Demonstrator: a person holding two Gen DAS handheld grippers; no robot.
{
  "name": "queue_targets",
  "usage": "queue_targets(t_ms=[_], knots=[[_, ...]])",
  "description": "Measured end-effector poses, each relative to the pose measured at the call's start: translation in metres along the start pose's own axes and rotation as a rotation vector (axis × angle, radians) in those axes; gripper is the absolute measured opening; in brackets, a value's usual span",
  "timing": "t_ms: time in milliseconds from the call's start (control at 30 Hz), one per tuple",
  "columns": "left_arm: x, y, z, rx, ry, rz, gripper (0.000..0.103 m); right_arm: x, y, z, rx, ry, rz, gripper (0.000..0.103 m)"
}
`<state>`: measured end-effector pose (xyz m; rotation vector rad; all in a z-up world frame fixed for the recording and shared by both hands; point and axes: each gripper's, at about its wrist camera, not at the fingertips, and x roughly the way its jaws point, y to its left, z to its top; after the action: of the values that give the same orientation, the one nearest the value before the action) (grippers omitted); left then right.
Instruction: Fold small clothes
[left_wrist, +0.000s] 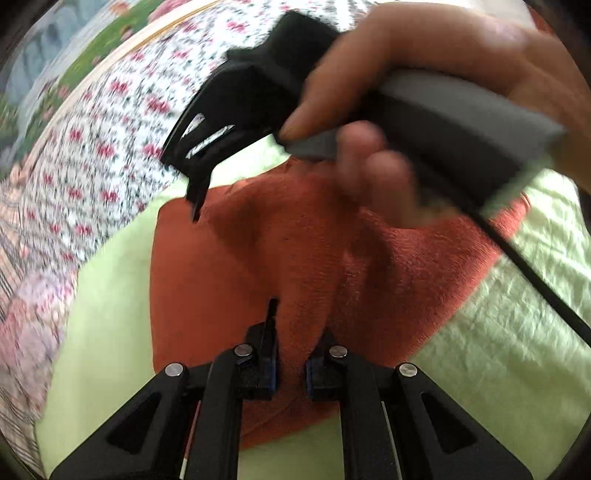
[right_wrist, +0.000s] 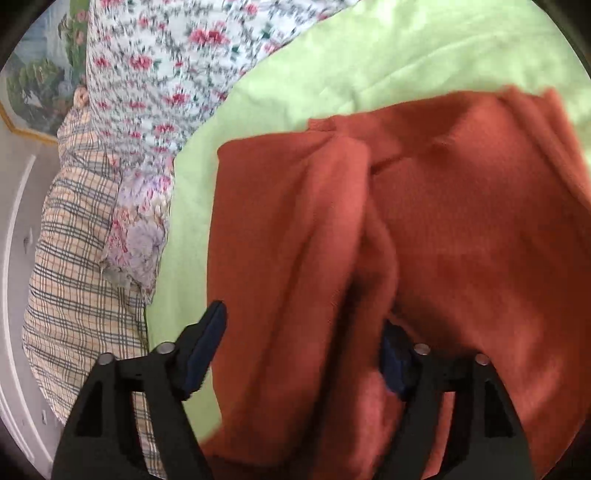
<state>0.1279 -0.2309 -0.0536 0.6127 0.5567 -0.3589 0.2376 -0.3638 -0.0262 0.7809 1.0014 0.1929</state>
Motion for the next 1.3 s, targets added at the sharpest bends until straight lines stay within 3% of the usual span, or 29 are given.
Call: queue_targets(t_ms=[33,67,100,167,200,367,500,600,700,900,1067,1133,1233,1300], knots=[[-0.001,-0.001,0.0,0.004,0.001,-0.004,0.008,0.004,0.002,0.003,-0.024,0.012,-0.022,0.079],[-0.001,0.0,0.0,0.001,0.001,-0.011,0.008,0.005,0.005,0.003,-0.047,0.007,-0.053,0.071],[-0.002,0.002,0.001,-0.008,0.0,-0.024,0.008,0.003,0.008,0.003,-0.074,-0.005,-0.088,0.046],[-0.008,0.005,0.004,-0.037,-0.004,-0.059,0.008,-0.004,0.009,0.0,-0.113,-0.009,-0.131,0.018],[-0.01,0.009,0.009,-0.056,-0.012,-0.09,0.008,-0.012,0.006,-0.001,-0.111,-0.023,-0.128,0.015],[-0.029,0.015,0.04,-0.169,-0.067,-0.284,0.008,-0.077,0.002,-0.009,-0.157,-0.165,-0.057,0.014],[-0.011,0.004,0.053,-0.245,-0.016,-0.441,0.008,-0.11,-0.02,-0.02,-0.148,-0.232,-0.111,0.014],[0.004,-0.007,0.05,-0.282,0.039,-0.501,0.008,-0.109,-0.046,-0.028,-0.099,-0.226,-0.165,0.014],[0.008,-0.014,0.047,-0.285,0.05,-0.512,0.008,-0.107,-0.066,-0.036,-0.07,-0.215,-0.19,0.014],[0.016,-0.004,0.047,-0.294,0.076,-0.545,0.011,-0.107,-0.069,-0.04,-0.071,-0.239,-0.201,0.015],[0.008,0.018,0.037,-0.337,0.089,-0.584,0.026,-0.111,-0.069,-0.053,-0.063,-0.263,-0.24,0.016],[-0.001,0.031,0.027,-0.372,0.096,-0.594,0.041,-0.115,-0.066,-0.061,-0.07,-0.277,-0.269,0.02],[-0.013,0.059,0.014,-0.436,0.091,-0.57,0.049,-0.124,-0.062,-0.07,-0.071,-0.285,-0.327,0.031],[-0.015,0.084,0.005,-0.495,0.093,-0.541,0.058,-0.133,-0.062,-0.076,-0.06,-0.299,-0.347,0.051]])
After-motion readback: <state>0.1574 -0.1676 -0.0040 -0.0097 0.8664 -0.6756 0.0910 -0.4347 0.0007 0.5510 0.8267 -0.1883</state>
